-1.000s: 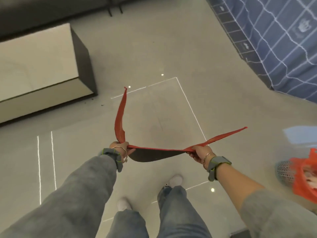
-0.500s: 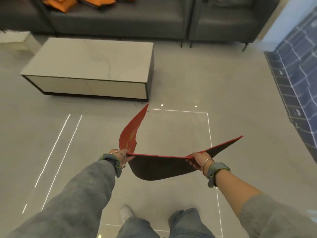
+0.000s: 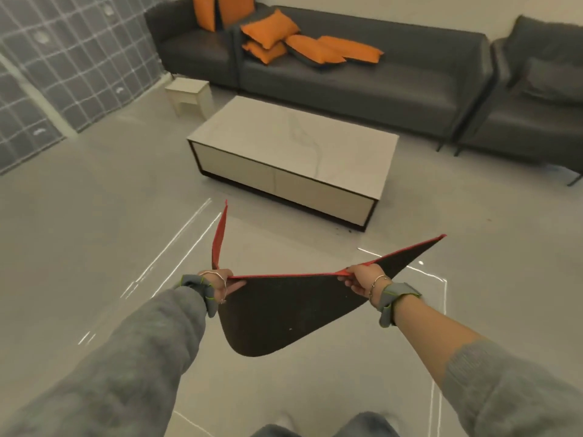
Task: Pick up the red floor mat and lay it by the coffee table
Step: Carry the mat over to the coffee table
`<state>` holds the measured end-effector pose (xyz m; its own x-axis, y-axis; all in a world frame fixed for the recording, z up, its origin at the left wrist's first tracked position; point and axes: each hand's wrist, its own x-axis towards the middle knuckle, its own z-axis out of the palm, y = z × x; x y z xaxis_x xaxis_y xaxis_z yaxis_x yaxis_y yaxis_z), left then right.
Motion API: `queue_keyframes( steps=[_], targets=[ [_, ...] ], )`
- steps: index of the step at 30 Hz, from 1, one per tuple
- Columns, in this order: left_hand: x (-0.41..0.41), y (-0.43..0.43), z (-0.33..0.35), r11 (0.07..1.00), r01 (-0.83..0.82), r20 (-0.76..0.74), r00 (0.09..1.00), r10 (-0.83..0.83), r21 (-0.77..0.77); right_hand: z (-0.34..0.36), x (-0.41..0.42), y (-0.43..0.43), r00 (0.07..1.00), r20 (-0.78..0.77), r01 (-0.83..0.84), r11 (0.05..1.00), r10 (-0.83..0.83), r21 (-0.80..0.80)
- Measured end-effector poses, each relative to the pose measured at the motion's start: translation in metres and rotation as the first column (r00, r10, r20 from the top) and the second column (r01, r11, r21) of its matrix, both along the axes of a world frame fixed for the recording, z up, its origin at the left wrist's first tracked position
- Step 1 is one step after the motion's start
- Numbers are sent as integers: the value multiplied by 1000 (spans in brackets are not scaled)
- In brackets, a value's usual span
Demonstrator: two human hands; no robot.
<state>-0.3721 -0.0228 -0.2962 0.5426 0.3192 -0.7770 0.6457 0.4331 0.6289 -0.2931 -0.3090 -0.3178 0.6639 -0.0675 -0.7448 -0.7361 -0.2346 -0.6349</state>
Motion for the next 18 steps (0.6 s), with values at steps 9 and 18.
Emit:
queue_keyframes(
  steps=[9, 18],
  targets=[
    [24, 115, 19, 927, -375, 51, 925, 376, -19, 19, 66, 138, 978, 71, -199, 979, 196, 49],
    [101, 185, 22, 878, -479, 65, 877, 477, 20, 5, 153, 213, 982, 52, -190, 971, 184, 146]
  ],
)
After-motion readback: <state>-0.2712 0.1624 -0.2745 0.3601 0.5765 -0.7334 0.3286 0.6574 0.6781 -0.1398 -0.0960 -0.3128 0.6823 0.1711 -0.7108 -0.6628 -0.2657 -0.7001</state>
